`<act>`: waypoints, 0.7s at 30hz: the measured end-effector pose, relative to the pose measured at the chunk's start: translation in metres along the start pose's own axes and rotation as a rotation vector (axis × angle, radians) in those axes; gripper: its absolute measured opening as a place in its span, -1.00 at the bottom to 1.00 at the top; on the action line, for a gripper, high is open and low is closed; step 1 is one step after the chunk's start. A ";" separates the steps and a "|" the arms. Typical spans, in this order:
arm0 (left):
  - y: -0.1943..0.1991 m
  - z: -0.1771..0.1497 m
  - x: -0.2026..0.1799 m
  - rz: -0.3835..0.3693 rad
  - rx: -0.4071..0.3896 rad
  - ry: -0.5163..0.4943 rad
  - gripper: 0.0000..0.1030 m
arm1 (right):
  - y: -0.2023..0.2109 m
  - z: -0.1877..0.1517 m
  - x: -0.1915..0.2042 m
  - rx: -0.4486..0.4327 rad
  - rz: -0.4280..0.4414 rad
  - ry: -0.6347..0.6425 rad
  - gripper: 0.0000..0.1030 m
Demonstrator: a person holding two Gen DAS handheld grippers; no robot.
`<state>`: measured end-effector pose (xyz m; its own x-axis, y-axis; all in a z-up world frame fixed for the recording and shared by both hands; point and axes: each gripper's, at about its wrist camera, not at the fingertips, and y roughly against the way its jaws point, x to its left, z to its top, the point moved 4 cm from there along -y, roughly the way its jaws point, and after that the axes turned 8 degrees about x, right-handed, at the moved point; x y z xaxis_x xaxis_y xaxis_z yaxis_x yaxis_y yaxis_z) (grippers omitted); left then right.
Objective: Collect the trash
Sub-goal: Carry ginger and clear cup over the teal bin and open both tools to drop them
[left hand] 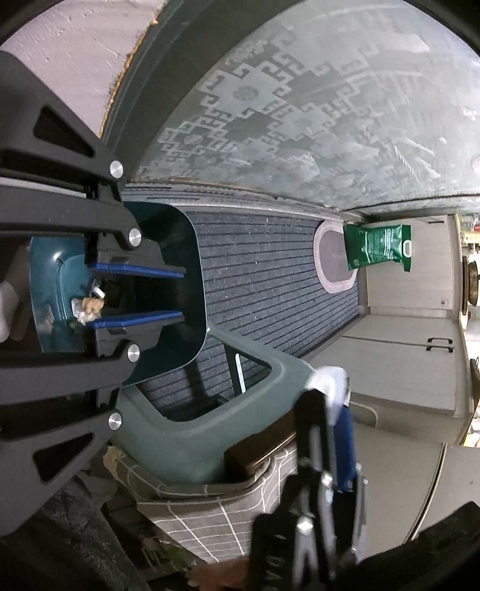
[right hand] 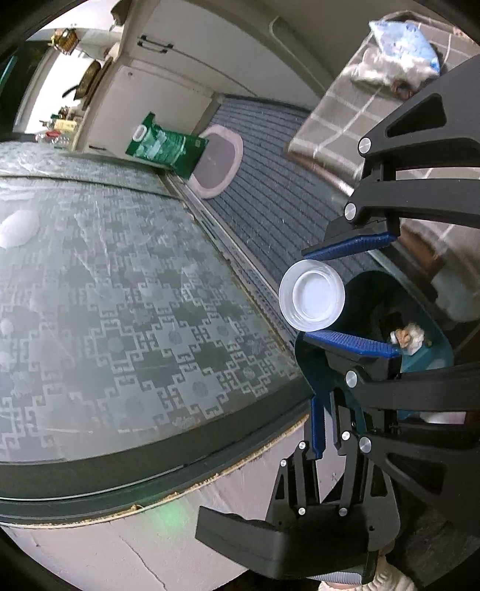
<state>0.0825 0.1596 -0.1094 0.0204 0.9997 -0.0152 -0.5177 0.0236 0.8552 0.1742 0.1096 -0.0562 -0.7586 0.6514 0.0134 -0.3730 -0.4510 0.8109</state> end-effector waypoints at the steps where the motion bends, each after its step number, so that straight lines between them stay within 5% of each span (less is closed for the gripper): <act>1: 0.003 -0.001 0.003 0.001 -0.006 0.005 -0.61 | -0.006 0.001 0.004 0.014 0.003 0.004 -0.24; 21: 0.064 -0.008 0.039 -0.001 -0.127 0.109 -0.83 | -0.101 -0.018 0.037 0.288 0.023 0.009 -0.24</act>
<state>0.0438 0.2004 -0.0592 -0.0685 0.9946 -0.0783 -0.6221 0.0188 0.7827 0.1742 0.1681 -0.1481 -0.7701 0.6373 0.0295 -0.1896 -0.2727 0.9433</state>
